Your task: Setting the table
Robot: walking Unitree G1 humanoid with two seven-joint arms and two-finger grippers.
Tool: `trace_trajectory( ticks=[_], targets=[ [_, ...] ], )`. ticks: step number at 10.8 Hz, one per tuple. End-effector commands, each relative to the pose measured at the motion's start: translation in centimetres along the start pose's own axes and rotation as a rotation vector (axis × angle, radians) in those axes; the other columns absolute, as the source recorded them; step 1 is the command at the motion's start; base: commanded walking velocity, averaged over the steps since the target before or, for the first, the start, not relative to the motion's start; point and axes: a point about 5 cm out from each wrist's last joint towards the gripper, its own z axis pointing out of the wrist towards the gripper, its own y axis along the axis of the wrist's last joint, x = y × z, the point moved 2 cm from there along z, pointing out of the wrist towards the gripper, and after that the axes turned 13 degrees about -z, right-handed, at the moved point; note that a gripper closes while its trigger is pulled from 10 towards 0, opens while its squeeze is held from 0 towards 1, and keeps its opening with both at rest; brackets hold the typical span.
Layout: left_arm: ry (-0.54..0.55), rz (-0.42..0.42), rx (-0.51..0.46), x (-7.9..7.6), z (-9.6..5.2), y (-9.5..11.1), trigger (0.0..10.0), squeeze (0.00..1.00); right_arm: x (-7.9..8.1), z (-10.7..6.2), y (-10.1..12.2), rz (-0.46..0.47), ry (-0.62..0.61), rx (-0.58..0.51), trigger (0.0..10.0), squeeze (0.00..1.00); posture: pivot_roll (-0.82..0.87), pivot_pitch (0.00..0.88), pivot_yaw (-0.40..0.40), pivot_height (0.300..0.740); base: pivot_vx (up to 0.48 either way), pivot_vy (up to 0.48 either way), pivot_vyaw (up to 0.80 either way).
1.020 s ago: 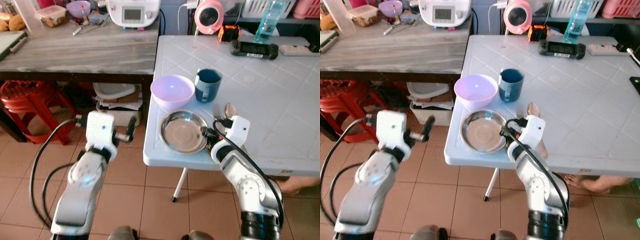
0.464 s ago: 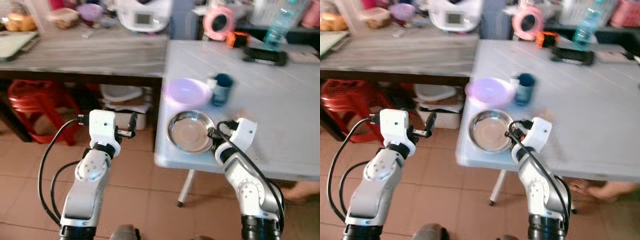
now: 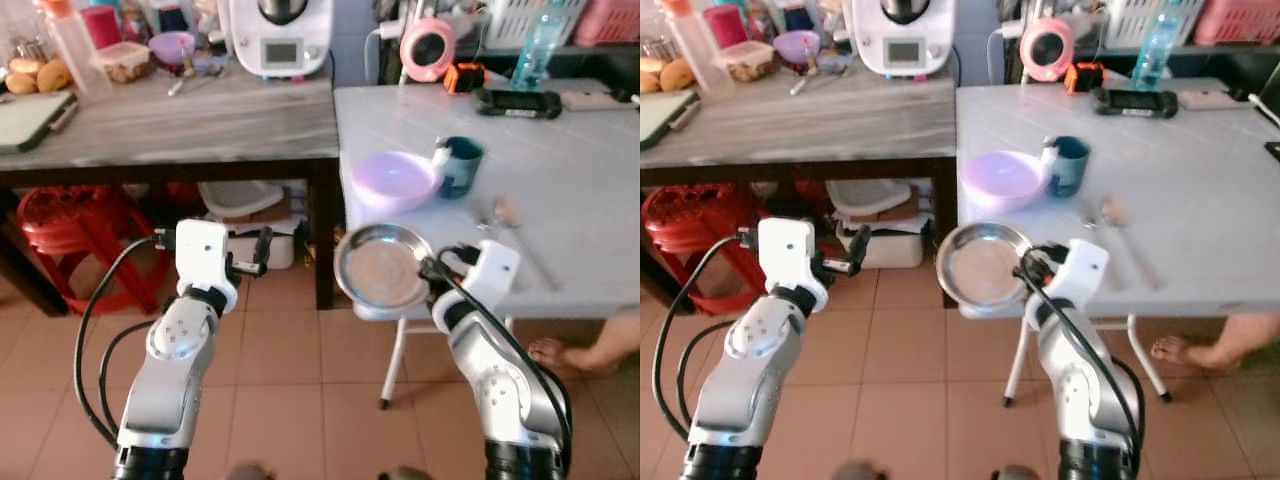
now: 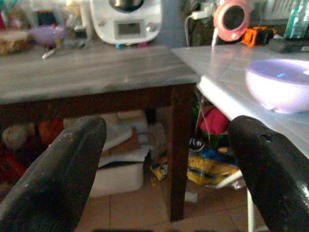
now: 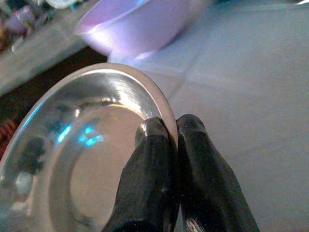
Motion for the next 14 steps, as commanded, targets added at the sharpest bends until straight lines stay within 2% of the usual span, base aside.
trace_trajectory(
  ticks=[1, 3, 5, 7, 8, 9, 10, 11, 12, 13, 14],
  targets=[
    [0.010, 0.015, 0.002, 0.4, -0.1, 0.0, 10.0, 0.00, 0.9, 0.0, 1.1, -0.043, 0.022, -0.061, 10.0, 0.00, -0.01, 0.000, 0.018, 0.740, 0.240, 0.416, 0.00],
    [0.067, 0.034, -0.020, 0.7, 0.4, 0.4, 10.0, 0.00, 0.5, -0.4, 3.0, -0.120, -0.003, -0.180, 10.0, 0.00, -0.01, 0.000, 0.017, 0.740, 0.249, 0.411, 0.00],
    [0.129, 0.001, -0.052, 1.1, 0.6, 0.6, 10.0, 0.00, 0.0, -0.4, 3.1, -0.140, -0.027, -0.209, 10.0, 0.00, 0.01, 0.000, 0.021, 0.740, 0.244, 0.416, 0.00],
    [0.156, -0.048, -0.117, 0.9, 1.0, 1.5, 10.0, 0.00, 0.9, -0.1, 4.3, -0.182, -0.018, -0.289, 10.0, 0.00, -0.01, 0.000, 0.041, 0.740, 0.122, 0.426, 0.00],
    [0.153, -0.041, -0.125, 1.0, 1.6, 1.4, 10.0, 0.00, 0.8, -0.1, 4.7, -0.246, -0.040, -0.313, 10.0, 0.00, -0.01, 0.000, 0.039, 0.740, 0.000, 0.450, 0.00],
    [0.154, -0.037, -0.117, 1.4, 1.7, 0.8, 10.0, 0.00, 0.8, -0.2, 4.6, -0.225, -0.033, -0.316, 10.0, 0.00, -0.01, 0.000, 0.036, 0.740, 0.000, 0.450, 0.00],
    [0.207, -0.025, -0.087, 2.6, 1.1, -0.9, 10.0, 0.00, 0.6, -0.5, 4.0, -0.213, -0.033, -0.309, 10.0, 0.00, -0.01, 0.000, 0.021, 0.740, 0.000, 0.450, 0.00],
    [0.245, -0.056, -0.056, 3.4, 0.1, -2.3, 10.0, 0.00, 0.9, -0.7, 3.7, -0.221, -0.020, -0.304, 10.0, 0.00, 0.00, 0.000, -0.015, 0.740, 0.000, 0.450, 0.00],
    [0.250, -0.089, -0.033, 3.7, 0.2, -2.9, 10.0, 0.00, 1.1, -0.2, 4.1, -0.232, -0.001, -0.313, 10.0, 0.00, 0.00, 0.000, -0.020, 0.740, 0.000, 0.439, 0.00],
    [0.228, -0.109, -0.027, 3.4, 1.0, -2.6, 10.0, 0.00, 1.1, 0.4, 5.5, -0.241, 0.005, -0.354, 10.0, 0.00, 0.00, 0.000, -0.019, 0.740, 0.000, 0.439, 0.00],
    [0.167, -0.063, -0.042, 2.4, 1.6, -2.1, 10.0, 0.00, 1.3, 0.8, 6.8, -0.274, 0.019, -0.398, 10.0, 0.00, 0.01, 0.000, -0.029, 0.740, 0.000, 0.424, 0.00]
  ],
)
